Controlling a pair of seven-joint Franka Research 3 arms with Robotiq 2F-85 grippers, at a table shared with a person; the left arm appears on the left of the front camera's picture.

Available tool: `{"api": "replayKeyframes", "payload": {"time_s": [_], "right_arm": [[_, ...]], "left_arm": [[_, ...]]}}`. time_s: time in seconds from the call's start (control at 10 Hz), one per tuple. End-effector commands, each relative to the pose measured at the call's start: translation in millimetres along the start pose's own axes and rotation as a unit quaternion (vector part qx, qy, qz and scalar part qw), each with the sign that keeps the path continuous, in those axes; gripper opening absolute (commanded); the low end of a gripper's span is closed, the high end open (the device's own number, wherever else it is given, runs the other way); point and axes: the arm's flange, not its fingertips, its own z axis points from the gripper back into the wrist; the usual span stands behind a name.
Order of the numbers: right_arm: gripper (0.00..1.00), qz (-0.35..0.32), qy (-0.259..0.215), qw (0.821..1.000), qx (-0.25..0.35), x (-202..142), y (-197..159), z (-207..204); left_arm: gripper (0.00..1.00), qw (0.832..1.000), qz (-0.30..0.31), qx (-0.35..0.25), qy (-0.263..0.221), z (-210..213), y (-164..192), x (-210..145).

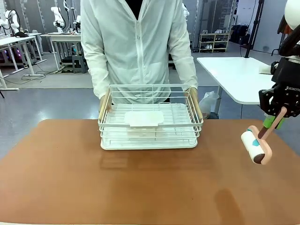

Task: Clean the table.
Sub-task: Place the Lint Roller down when the Dish drying rack is positioned in the middle of the table.

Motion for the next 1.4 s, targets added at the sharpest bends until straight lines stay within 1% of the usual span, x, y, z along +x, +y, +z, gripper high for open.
{"api": "replayKeyframes", "payload": {"time_s": [0.0, 1.3], "right_arm": [[0.21, 0.000, -0.002, 1.000, -0.002, 0.9, 2.0, 1.9], [0.21, 0.000, -0.002, 1.000, -0.002, 0.9, 2.0, 1.9]], "left_arm": [[1.00, 1.000, -0.007, -0.012, 0.001, 2.8, 0.7, 2.1], [1.00, 1.000, -0.007, -0.012, 0.001, 2.8, 0.7, 2.1]]}}
